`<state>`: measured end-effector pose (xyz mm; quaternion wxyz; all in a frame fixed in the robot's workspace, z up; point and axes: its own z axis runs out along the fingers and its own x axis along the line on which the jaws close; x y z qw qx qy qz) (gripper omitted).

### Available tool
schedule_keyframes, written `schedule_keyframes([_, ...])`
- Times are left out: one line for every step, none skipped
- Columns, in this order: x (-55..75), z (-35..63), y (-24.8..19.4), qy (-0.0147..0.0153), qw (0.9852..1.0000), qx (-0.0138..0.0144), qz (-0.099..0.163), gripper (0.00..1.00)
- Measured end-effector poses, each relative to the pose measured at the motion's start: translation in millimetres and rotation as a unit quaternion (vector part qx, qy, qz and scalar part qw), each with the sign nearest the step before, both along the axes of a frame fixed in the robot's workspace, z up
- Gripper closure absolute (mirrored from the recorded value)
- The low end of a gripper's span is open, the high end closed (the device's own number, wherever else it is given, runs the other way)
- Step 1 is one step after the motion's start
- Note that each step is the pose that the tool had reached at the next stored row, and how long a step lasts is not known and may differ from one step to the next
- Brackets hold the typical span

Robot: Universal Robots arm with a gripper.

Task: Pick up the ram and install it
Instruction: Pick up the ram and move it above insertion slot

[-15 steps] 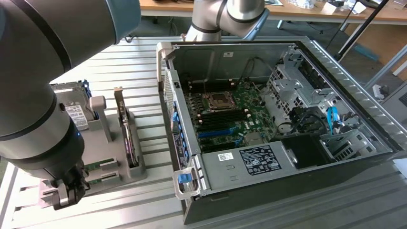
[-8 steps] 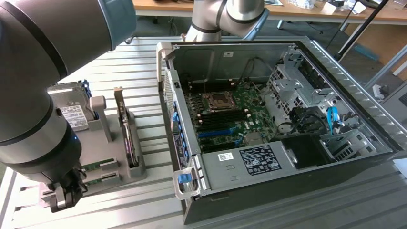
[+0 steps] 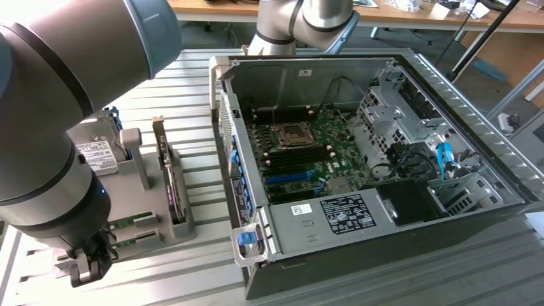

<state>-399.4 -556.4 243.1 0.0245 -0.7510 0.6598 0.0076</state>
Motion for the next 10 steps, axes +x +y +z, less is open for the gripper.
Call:
schedule_keyframes([-0.2, -1.4, 0.0, 0.0001, 1.0, 0.0001, 0.0, 0.7])
schedule_keyframes([-0.5, -3.1, 0.0, 0.0, 1.0, 0.0002, 0.0, 0.7])
schedule_keyframes([-0.8, -5.0, 0.0, 0.0, 1.0, 0.0004, 0.0, 0.7])
schedule_keyframes([-1.1, -6.8, 0.2, 0.0, 1.0, 0.0005, 0.0, 0.7])
schedule_keyframes([-1.5, -8.7, 0.3, 0.0, 1.0, 0.0006, 0.0, 0.7])
schedule_keyframes([-1.9, -10.6, 0.8, 0.0, 1.0, 0.0006, 0.0, 0.7])
schedule_keyframes([-2.1, -12.1, 1.3, 0.0, 1.0, 0.0006, 0.001, 0.7])
schedule_keyframes([-2.5, -13.7, 2.5, 0.0001, 1.0, 0.0005, 0.001, 0.7])
schedule_keyframes([-2.6, -15.0, 4.4, 0.0001, 1.0, 0.0006, 0.001, 0.7])
schedule_keyframes([-2.8, -16.2, 6.3, 0.0, 1.0, 0.0006, 0.001, 0.7])
